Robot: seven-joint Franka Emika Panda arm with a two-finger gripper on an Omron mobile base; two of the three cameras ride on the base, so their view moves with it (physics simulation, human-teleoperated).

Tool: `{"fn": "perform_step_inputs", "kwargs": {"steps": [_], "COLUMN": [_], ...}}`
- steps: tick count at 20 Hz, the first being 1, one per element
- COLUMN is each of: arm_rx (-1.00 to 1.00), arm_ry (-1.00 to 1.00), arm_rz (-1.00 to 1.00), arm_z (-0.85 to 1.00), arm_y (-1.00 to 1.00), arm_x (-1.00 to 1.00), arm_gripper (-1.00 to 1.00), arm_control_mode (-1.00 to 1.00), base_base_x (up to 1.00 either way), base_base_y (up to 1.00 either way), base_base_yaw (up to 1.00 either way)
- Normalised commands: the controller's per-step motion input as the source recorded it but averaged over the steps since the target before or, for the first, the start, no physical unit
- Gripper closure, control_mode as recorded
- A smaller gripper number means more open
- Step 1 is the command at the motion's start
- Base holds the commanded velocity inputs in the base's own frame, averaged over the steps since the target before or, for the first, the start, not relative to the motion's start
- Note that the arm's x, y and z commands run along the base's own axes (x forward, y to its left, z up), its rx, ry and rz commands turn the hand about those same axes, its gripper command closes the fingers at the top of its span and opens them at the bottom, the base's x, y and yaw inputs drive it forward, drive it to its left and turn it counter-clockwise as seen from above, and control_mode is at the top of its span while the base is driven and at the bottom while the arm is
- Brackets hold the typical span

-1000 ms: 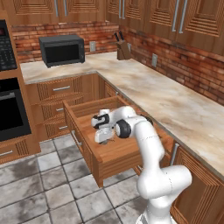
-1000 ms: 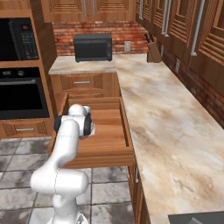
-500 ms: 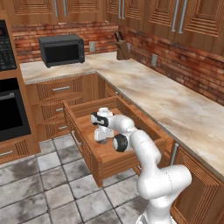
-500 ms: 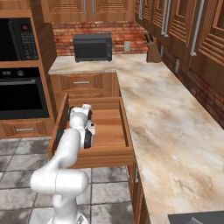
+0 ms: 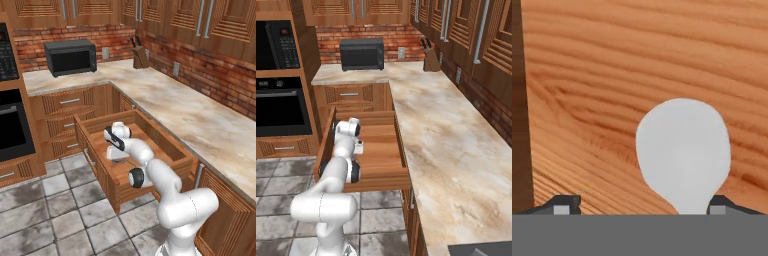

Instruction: Pick up the metallic utensils from the counter and place them in the open drawer. Make sure not to pick up any wooden utensils.

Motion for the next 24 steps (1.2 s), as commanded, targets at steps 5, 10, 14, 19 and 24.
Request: {"fn": "perform_step_inputs", "kwargs": {"steps": [5, 10, 14, 19, 24], "arm_rx": [0.0, -0.01, -0.07, -0.15, 0.0], "arm_ry": [0.0, 0.0, 0.0, 0.03, 0.0], "arm_rz": [-0.03, -0.03, -0.03, 0.01, 0.02], "arm_z": [0.63, 0.99, 0.39, -0.63, -0.42], "arm_y": [0.04, 0.03, 0.0, 0.02, 0.0], "arm_x": [-0.04, -0.29, -0.11, 0.64, 0.68], "arm_gripper": [-1.0, -1.0, -1.0, -1.0, -1.0], "arm_control_mode": [-1.0, -1.0, -1.0, -1.0, -1.0], "base_base_x": [0.0, 0.0, 0.0, 0.0, 0.0], "base_base_y": [0.0, 0.0, 0.0, 0.0, 0.0], "base_base_yaw": [0.0, 0.0, 0.0, 0.0, 0.0]}}
